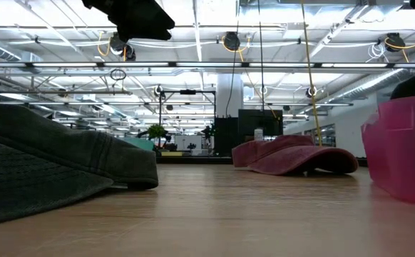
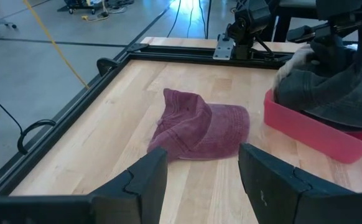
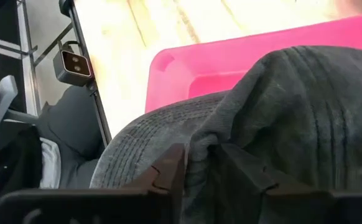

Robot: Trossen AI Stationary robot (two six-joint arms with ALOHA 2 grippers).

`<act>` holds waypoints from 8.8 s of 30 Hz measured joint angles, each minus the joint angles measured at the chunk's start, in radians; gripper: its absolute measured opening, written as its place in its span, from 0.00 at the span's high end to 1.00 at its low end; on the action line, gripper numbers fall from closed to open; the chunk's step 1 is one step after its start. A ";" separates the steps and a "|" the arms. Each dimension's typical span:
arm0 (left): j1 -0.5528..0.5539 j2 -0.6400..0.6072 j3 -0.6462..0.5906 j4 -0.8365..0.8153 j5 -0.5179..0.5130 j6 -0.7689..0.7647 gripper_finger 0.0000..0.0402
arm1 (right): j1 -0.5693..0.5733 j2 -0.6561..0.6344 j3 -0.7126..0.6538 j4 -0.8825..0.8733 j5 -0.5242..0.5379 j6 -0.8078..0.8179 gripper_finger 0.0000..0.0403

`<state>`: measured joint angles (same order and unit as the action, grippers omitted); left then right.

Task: Pick & Place hat
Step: Put the top black cap into the pink bin, then put the black cap into the pink bin

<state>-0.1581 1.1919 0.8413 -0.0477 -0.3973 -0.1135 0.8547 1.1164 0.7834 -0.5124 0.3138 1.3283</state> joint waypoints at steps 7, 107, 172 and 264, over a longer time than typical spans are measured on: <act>0.000 0.000 0.000 0.000 0.000 0.000 0.50 | -0.001 -0.012 0.001 0.016 -0.001 -0.016 0.65; -0.002 0.000 0.000 0.023 0.008 0.003 0.50 | -0.072 0.150 0.314 -0.447 -0.366 -0.040 0.85; -0.002 0.000 0.000 0.023 0.008 0.001 0.50 | 0.031 -0.064 -0.071 -0.318 -0.289 0.252 0.94; -0.002 0.000 0.000 0.021 0.013 0.001 0.50 | 0.005 0.050 0.106 -0.223 -0.132 -0.144 0.94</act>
<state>-0.1596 1.1915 0.8417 -0.0269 -0.3847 -0.1127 0.8597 1.1661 0.8890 -0.7357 0.1818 1.1845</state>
